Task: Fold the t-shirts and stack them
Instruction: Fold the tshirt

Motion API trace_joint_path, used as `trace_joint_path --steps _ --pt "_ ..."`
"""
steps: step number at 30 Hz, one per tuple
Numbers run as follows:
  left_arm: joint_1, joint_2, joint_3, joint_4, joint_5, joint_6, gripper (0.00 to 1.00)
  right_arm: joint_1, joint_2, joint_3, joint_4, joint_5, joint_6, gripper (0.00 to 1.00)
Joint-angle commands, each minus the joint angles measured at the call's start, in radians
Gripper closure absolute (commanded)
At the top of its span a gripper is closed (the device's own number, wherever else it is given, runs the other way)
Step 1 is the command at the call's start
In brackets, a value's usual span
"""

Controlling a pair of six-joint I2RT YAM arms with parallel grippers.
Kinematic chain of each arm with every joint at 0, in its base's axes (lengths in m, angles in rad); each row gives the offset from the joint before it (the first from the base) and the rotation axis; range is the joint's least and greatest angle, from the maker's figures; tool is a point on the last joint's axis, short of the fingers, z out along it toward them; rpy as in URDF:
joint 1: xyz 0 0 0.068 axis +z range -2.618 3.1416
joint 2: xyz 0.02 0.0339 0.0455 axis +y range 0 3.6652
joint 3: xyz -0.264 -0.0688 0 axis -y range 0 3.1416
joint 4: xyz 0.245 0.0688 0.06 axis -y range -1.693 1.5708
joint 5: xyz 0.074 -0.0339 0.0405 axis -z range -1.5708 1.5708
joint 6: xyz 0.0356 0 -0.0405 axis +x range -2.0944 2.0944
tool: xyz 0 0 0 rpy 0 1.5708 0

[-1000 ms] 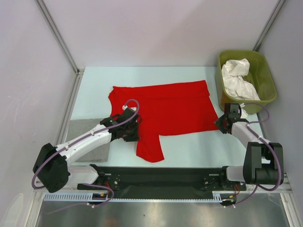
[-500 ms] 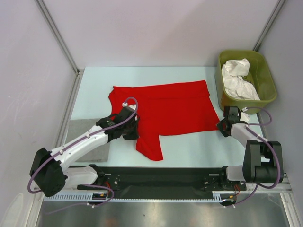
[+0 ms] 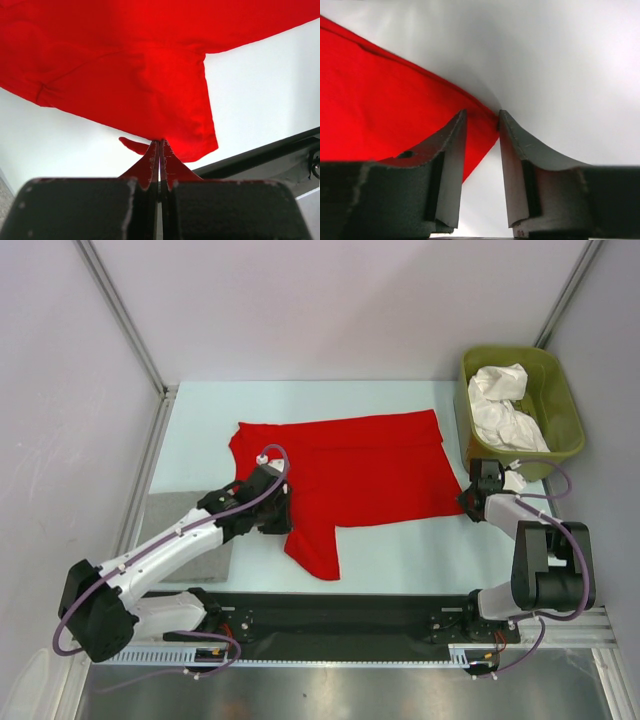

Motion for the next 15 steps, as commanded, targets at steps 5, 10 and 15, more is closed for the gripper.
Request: trace_joint_path --steps 5,10,15 --pt "0.005 -0.040 0.038 0.029 -0.001 0.030 1.00 0.027 -0.020 0.010 -0.112 0.023 0.054 0.76" --pt "0.006 -0.035 0.040 0.037 0.003 0.030 1.00 0.029 -0.024 0.024 -0.147 0.043 0.031 0.82" --pt "0.008 -0.043 0.041 0.043 -0.003 0.023 1.00 0.036 -0.031 0.040 -0.169 0.078 -0.036 0.96"
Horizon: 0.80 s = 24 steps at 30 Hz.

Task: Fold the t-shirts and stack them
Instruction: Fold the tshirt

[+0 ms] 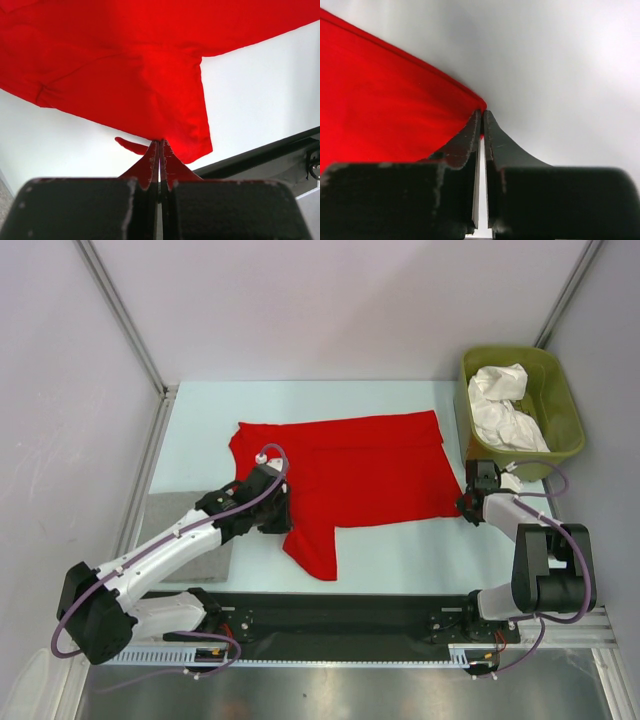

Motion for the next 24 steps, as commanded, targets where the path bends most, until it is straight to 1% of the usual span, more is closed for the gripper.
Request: trace_joint_path --steps 1,7,13,17,20,24 --pt "0.010 -0.027 0.043 0.044 -0.002 0.018 1.00 0.010 -0.017 0.042 -0.082 0.082 -0.063 0.97" --pt "0.050 -0.013 0.078 0.067 -0.001 0.012 1.00 0.076 0.004 0.114 -0.110 0.136 -0.182 0.97" --pt "0.084 0.033 0.122 0.105 0.015 0.014 1.00 0.139 0.003 0.160 -0.112 0.208 -0.256 0.97" --pt "0.101 0.074 0.167 0.113 0.015 0.014 1.00 0.153 0.020 0.203 -0.104 0.202 -0.314 0.97" --pt "0.125 0.089 0.190 0.114 0.010 0.011 1.00 0.155 0.065 0.260 -0.112 0.193 -0.331 0.97" --pt "0.202 0.109 0.231 0.116 0.011 0.003 1.00 0.161 0.147 0.343 -0.119 0.182 -0.348 0.97"
